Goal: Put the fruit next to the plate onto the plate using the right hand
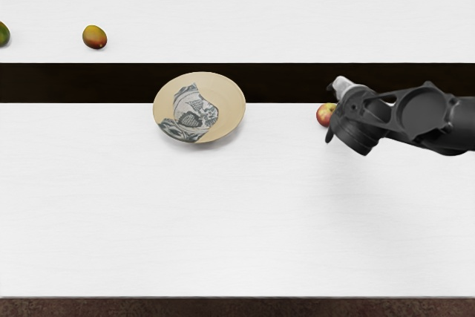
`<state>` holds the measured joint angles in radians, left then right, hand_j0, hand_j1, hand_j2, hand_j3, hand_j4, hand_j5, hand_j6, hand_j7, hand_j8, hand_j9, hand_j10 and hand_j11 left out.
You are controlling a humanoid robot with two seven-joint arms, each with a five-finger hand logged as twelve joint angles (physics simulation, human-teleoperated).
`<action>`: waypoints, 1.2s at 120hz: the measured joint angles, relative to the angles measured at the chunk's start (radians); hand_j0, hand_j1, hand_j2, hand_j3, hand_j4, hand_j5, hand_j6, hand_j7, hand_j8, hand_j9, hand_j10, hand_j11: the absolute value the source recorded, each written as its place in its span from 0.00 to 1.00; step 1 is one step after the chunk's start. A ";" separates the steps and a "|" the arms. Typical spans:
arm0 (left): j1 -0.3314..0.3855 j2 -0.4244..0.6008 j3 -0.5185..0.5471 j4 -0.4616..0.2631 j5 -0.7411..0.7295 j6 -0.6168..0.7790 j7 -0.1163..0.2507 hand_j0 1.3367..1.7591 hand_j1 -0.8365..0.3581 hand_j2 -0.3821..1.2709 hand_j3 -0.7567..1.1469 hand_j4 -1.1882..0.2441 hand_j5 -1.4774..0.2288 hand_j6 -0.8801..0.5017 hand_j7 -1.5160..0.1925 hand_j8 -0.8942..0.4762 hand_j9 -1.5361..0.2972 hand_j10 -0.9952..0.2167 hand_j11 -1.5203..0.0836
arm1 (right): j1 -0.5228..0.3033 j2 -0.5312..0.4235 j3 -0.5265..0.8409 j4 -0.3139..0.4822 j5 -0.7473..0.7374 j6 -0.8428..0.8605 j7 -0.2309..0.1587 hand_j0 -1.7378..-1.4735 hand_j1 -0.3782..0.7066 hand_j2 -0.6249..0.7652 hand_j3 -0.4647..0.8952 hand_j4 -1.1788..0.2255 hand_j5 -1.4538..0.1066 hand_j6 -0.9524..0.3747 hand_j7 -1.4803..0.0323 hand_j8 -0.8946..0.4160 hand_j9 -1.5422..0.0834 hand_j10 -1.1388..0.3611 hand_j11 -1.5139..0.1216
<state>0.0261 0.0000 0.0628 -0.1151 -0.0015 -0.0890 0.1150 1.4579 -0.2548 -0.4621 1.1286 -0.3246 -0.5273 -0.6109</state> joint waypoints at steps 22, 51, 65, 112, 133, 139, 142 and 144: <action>0.000 0.000 0.000 0.000 0.000 0.000 0.000 0.76 0.98 0.23 0.40 0.82 0.86 0.63 0.88 0.64 0.83 0.81 0.94 | -0.012 0.026 -0.008 -0.081 -0.004 -0.003 0.000 0.30 0.25 0.42 0.34 0.69 0.76 0.56 0.80 0.53 0.79 0.62 0.76; 0.000 0.000 0.000 0.000 0.000 0.000 0.000 0.76 0.98 0.23 0.40 0.82 0.86 0.63 0.88 0.64 0.83 0.81 0.94 | -0.040 0.079 -0.005 -0.143 -0.003 -0.003 0.000 0.30 0.25 0.42 0.34 0.70 0.76 0.57 0.81 0.53 0.79 0.63 0.77; 0.000 0.000 0.000 0.000 0.000 0.000 0.000 0.76 0.98 0.23 0.40 0.82 0.86 0.63 0.88 0.64 0.83 0.81 0.94 | -0.045 0.098 -0.002 -0.156 -0.002 -0.001 0.000 0.30 0.25 0.42 0.34 0.70 0.77 0.57 0.81 0.53 0.79 0.63 0.77; 0.000 0.000 0.000 0.000 0.000 0.000 0.000 0.76 0.98 0.23 0.40 0.82 0.86 0.63 0.88 0.64 0.83 0.81 0.94 | -0.078 0.130 0.004 -0.218 -0.001 -0.001 0.000 0.31 0.46 0.39 0.34 0.55 0.58 0.41 0.62 0.37 0.62 0.49 0.59; 0.000 0.000 0.000 0.000 0.000 0.000 0.000 0.76 0.98 0.23 0.40 0.82 0.86 0.63 0.88 0.64 0.83 0.81 0.94 | -0.117 0.146 0.065 -0.280 -0.001 -0.005 -0.003 0.34 0.64 0.46 0.34 0.35 0.37 0.48 0.40 0.50 0.33 0.55 0.32; 0.000 0.000 0.000 0.000 0.000 0.000 0.000 0.76 0.98 0.23 0.40 0.82 0.86 0.63 0.88 0.64 0.83 0.81 0.94 | -0.126 0.145 0.118 -0.334 0.004 -0.008 -0.002 0.34 0.64 0.51 0.34 0.33 0.33 0.47 0.36 0.47 0.31 0.47 0.29; 0.000 0.000 0.000 0.000 0.000 0.000 0.000 0.76 0.98 0.23 0.40 0.82 0.86 0.63 0.88 0.64 0.83 0.81 0.94 | -0.130 0.144 0.150 -0.366 0.006 -0.009 -0.002 0.34 0.63 0.53 0.34 0.32 0.31 0.47 0.35 0.46 0.30 0.44 0.28; 0.000 0.000 0.000 0.000 0.000 0.000 0.000 0.76 0.98 0.23 0.40 0.82 0.86 0.63 0.88 0.64 0.83 0.81 0.94 | -0.132 0.142 0.171 -0.386 0.007 -0.009 -0.002 0.34 0.63 0.54 0.34 0.31 0.30 0.47 0.34 0.45 0.29 0.42 0.27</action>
<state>0.0261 0.0000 0.0628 -0.1151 -0.0015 -0.0890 0.1150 1.3258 -0.1131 -0.2913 0.7423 -0.3178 -0.5367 -0.6126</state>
